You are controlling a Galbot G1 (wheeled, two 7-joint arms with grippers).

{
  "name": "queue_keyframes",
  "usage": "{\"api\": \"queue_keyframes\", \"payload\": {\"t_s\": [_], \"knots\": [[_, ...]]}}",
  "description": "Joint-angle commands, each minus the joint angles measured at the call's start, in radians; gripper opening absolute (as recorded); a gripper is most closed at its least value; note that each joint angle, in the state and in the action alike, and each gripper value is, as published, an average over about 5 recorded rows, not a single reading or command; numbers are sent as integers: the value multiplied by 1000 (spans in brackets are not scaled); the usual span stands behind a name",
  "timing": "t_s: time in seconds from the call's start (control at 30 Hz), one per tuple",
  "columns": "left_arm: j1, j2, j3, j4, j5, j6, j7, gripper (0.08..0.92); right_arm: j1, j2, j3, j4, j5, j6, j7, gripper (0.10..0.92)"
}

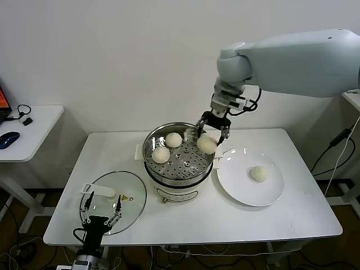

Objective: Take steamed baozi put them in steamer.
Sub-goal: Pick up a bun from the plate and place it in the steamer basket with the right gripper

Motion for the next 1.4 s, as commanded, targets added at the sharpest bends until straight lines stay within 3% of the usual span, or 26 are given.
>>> {"api": "queue_keyframes", "payload": {"t_s": [0.03, 0.4, 0.97, 1.07, 1.23, 1.4], "knots": [[-1, -41, -1, 2, -13, 1, 0, 823, -150, 99, 55, -13, -157, 89, 103, 662], [-5, -38, -12, 6, -11, 0, 1, 823, -335, 196, 98, -220, -197, 84, 113, 662], [-19, -41, -17, 25, -4, -2, 1, 823, -390, 220, 100, -273, -209, 90, 116, 680], [-19, -41, -17, 26, -3, -2, 1, 823, -394, 219, 103, -277, -209, 92, 124, 697], [-17, -41, -18, 23, -1, -2, 2, 823, -379, 213, 102, -283, -201, 110, 120, 794], [-14, -43, -17, 20, 3, -2, 3, 823, -347, 196, 95, -287, -165, 127, 101, 822]]}}
